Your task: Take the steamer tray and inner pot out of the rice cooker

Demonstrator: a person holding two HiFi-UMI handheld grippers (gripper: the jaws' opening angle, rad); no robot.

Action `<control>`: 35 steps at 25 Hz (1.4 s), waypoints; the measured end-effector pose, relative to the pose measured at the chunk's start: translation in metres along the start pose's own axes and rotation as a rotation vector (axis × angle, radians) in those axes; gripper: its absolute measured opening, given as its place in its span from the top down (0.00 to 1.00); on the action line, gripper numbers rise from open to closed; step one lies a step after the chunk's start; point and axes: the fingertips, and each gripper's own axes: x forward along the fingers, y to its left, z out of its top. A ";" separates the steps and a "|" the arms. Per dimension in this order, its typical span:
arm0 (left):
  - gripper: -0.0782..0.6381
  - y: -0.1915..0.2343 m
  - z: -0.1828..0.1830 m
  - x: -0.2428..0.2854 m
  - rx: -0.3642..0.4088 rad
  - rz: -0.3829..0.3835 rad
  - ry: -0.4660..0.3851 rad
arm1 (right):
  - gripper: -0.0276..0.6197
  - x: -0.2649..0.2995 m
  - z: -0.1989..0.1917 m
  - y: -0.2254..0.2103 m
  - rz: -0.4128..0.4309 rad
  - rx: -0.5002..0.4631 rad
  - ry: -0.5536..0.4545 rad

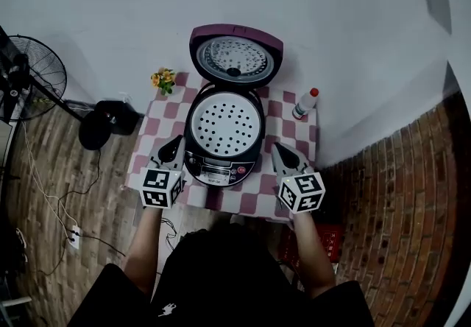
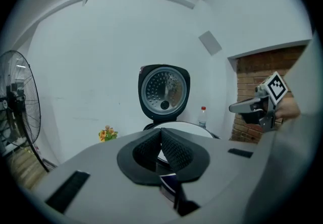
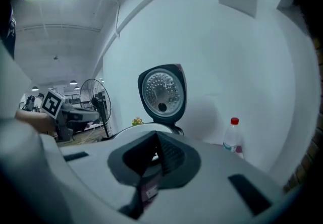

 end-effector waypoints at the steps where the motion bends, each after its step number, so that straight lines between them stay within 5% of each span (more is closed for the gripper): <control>1: 0.89 0.001 0.001 0.004 0.013 0.017 0.007 | 0.95 0.008 -0.002 -0.005 0.010 -0.005 0.012; 10: 0.89 0.010 0.002 0.036 0.064 0.065 0.045 | 0.95 0.069 -0.018 -0.023 0.052 -0.051 0.088; 27: 0.89 0.036 -0.001 0.102 0.052 -0.186 0.081 | 0.95 0.094 -0.021 -0.033 -0.179 -0.008 0.153; 35: 0.89 0.045 -0.006 0.118 0.072 -0.268 0.082 | 0.91 0.114 -0.035 -0.027 -0.231 -0.079 0.288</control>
